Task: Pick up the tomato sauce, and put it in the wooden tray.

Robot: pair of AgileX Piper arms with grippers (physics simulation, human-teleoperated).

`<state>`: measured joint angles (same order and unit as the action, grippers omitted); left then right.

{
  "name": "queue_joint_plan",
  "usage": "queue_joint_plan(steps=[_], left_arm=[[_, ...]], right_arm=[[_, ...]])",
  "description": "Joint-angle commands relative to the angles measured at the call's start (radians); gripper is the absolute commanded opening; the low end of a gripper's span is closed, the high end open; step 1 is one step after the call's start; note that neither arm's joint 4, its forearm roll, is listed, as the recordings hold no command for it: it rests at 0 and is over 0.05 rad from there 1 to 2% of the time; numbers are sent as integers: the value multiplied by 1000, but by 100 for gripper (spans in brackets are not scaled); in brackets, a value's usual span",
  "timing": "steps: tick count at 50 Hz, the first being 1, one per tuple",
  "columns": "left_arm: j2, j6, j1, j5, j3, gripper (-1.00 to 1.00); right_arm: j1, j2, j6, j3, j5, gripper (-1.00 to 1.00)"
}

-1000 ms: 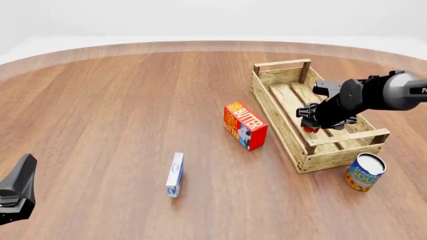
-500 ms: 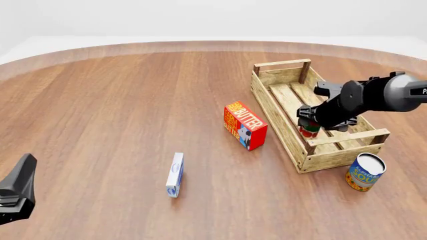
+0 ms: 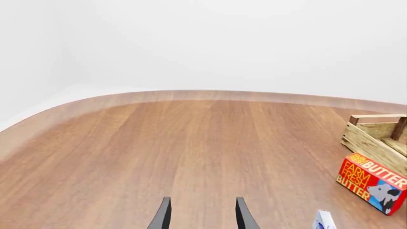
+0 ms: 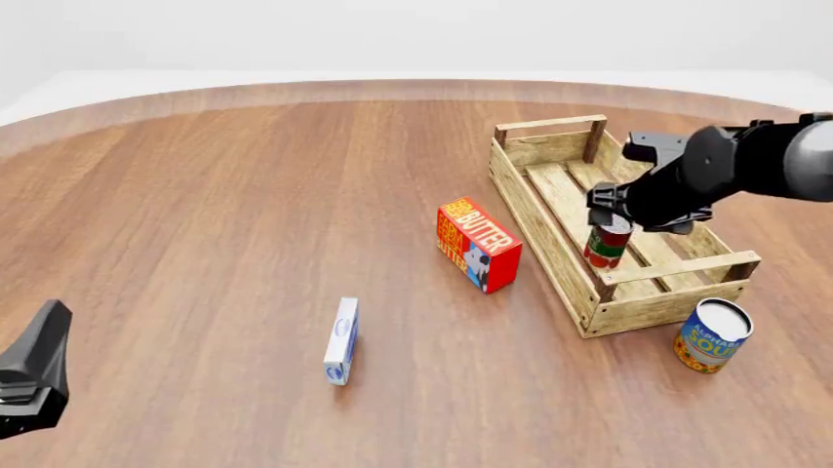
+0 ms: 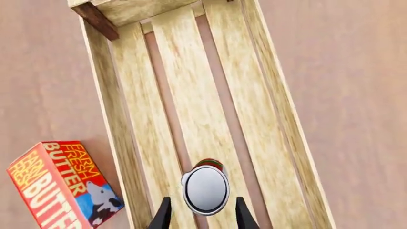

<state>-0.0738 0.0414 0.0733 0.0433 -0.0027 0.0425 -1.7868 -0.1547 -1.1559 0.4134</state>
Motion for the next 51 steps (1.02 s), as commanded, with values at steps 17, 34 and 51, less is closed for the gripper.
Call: queue_joint_plan(steps=[17,34,51], left_arm=[[4,4,-1,-7,-1,100],[25,8,-3,-27,-6,100],[38,9,-4,-40,-10,100]], right_arm=[[-4,221,49,-13,105,100],[125,554,61,73,139,100],[201,798,63,145,188,100]])
